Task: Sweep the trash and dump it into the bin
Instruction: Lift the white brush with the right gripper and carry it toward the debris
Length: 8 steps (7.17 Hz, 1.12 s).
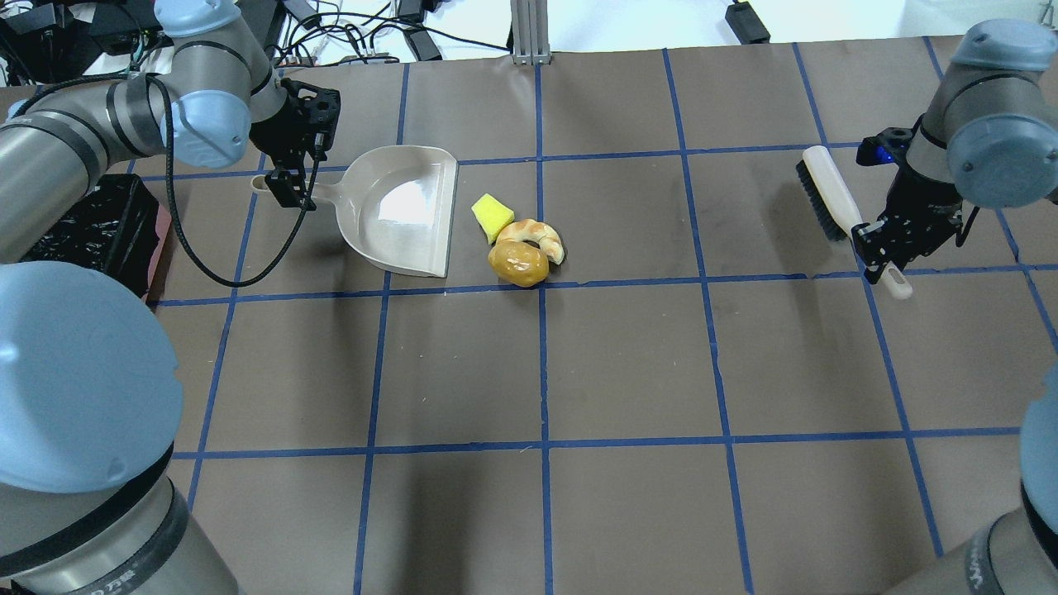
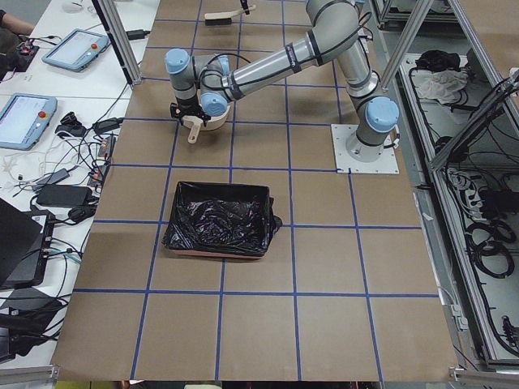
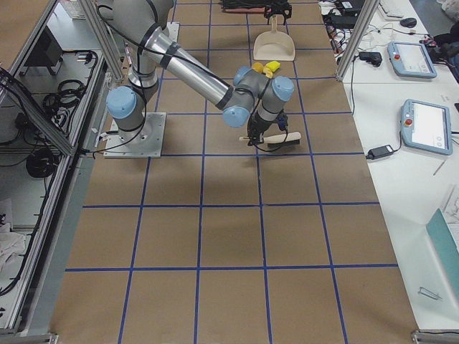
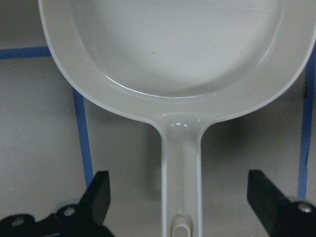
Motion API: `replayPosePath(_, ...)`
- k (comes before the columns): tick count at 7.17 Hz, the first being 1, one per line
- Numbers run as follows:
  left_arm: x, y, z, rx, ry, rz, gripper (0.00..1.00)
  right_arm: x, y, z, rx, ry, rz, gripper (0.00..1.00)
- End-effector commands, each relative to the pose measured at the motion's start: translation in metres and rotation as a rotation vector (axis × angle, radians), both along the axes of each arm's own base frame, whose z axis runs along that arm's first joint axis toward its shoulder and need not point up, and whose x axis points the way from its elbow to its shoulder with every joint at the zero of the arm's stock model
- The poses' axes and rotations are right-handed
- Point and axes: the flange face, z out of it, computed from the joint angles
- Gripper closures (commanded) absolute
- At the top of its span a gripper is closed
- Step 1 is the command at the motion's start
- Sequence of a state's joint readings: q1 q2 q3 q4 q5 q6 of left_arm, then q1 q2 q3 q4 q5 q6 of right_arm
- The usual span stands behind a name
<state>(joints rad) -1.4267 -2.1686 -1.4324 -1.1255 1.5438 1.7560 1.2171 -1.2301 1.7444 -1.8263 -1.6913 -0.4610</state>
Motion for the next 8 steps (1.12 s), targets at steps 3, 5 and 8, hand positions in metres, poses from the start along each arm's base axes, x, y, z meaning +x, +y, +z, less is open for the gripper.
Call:
replayPosePath(3, 0.000, -0.003, -0.021, 0.026, 0.013, 0.011, 0.01, 0.075, 0.023, 0.039, 0.038, 0.078, -0.172, 0.78)
replayPosePath(5, 0.001, -0.004, -0.034, 0.044, 0.016, 0.018, 0.10, 0.113, 0.025, 0.040, 0.034, 0.122, -0.232, 0.78)
replayPosePath(8, -0.002, -0.004, -0.036, 0.047, 0.028, 0.017, 0.39, 0.200, 0.046, 0.034, 0.076, 0.189, -0.318, 0.77)
